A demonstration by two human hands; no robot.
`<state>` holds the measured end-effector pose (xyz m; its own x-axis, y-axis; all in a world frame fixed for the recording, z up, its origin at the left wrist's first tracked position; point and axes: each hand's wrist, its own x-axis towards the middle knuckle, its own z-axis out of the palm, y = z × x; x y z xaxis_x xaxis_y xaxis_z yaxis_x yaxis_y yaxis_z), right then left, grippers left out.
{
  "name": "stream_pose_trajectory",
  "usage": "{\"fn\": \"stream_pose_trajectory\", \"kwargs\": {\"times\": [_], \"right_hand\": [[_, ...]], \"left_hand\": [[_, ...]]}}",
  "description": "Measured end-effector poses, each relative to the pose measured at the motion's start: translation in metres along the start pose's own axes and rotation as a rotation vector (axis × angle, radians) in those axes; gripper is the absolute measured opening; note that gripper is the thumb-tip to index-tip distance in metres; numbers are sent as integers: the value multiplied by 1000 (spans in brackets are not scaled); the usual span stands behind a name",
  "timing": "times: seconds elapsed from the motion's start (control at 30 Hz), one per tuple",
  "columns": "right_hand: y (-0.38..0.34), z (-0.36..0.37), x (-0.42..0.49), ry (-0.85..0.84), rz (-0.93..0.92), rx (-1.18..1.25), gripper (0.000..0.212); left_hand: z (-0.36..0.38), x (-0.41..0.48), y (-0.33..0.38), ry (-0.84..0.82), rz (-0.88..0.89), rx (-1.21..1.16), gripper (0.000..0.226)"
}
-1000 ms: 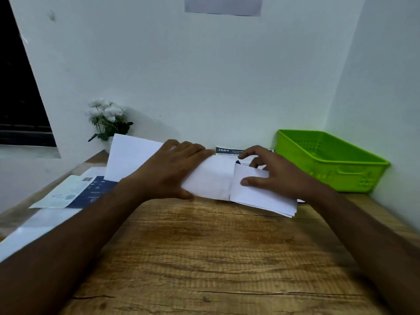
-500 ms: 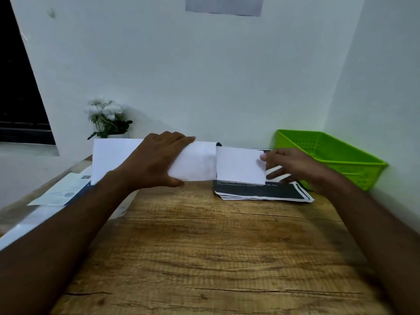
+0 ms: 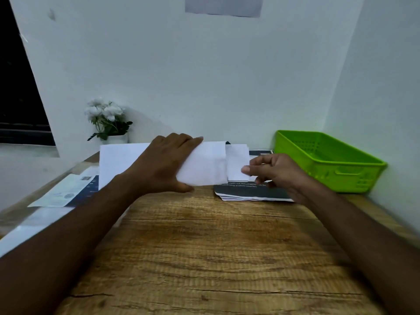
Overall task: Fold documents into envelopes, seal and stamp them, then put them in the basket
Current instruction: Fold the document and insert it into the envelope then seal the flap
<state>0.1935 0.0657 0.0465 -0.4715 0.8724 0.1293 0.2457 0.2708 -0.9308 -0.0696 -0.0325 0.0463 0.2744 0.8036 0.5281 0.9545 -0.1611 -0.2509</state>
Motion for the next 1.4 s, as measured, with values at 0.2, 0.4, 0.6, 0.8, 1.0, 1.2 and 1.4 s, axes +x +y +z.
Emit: {"fn": "stream_pose_trajectory", "kwargs": {"times": [0.2,0.4,0.6,0.8,1.0,1.2,1.4], "right_hand": [[4,25,-5,88,-164,23,17],[2,32,-5,141,-240,43,19],[1,29,-5,3,-93,262,25],[1,34,-7,16,-124,420,21],[-8,21,-6,176,-259,542,20],[-4,9,0,223,-290,528,21],[0,11,1,171,-269,453,25]], "left_hand": [[1,2,22,21,39,9,107],[2,4,29,74,36,-7,104],[1,5,23,122,-17,16,108],[-10,10,29,126,-122,-196,114],[-41,42,27,155,-267,-604,52],[-43,66,32,24,-330,-1031,48],[-17,57,45,-15,-375,-1296,39]]}}
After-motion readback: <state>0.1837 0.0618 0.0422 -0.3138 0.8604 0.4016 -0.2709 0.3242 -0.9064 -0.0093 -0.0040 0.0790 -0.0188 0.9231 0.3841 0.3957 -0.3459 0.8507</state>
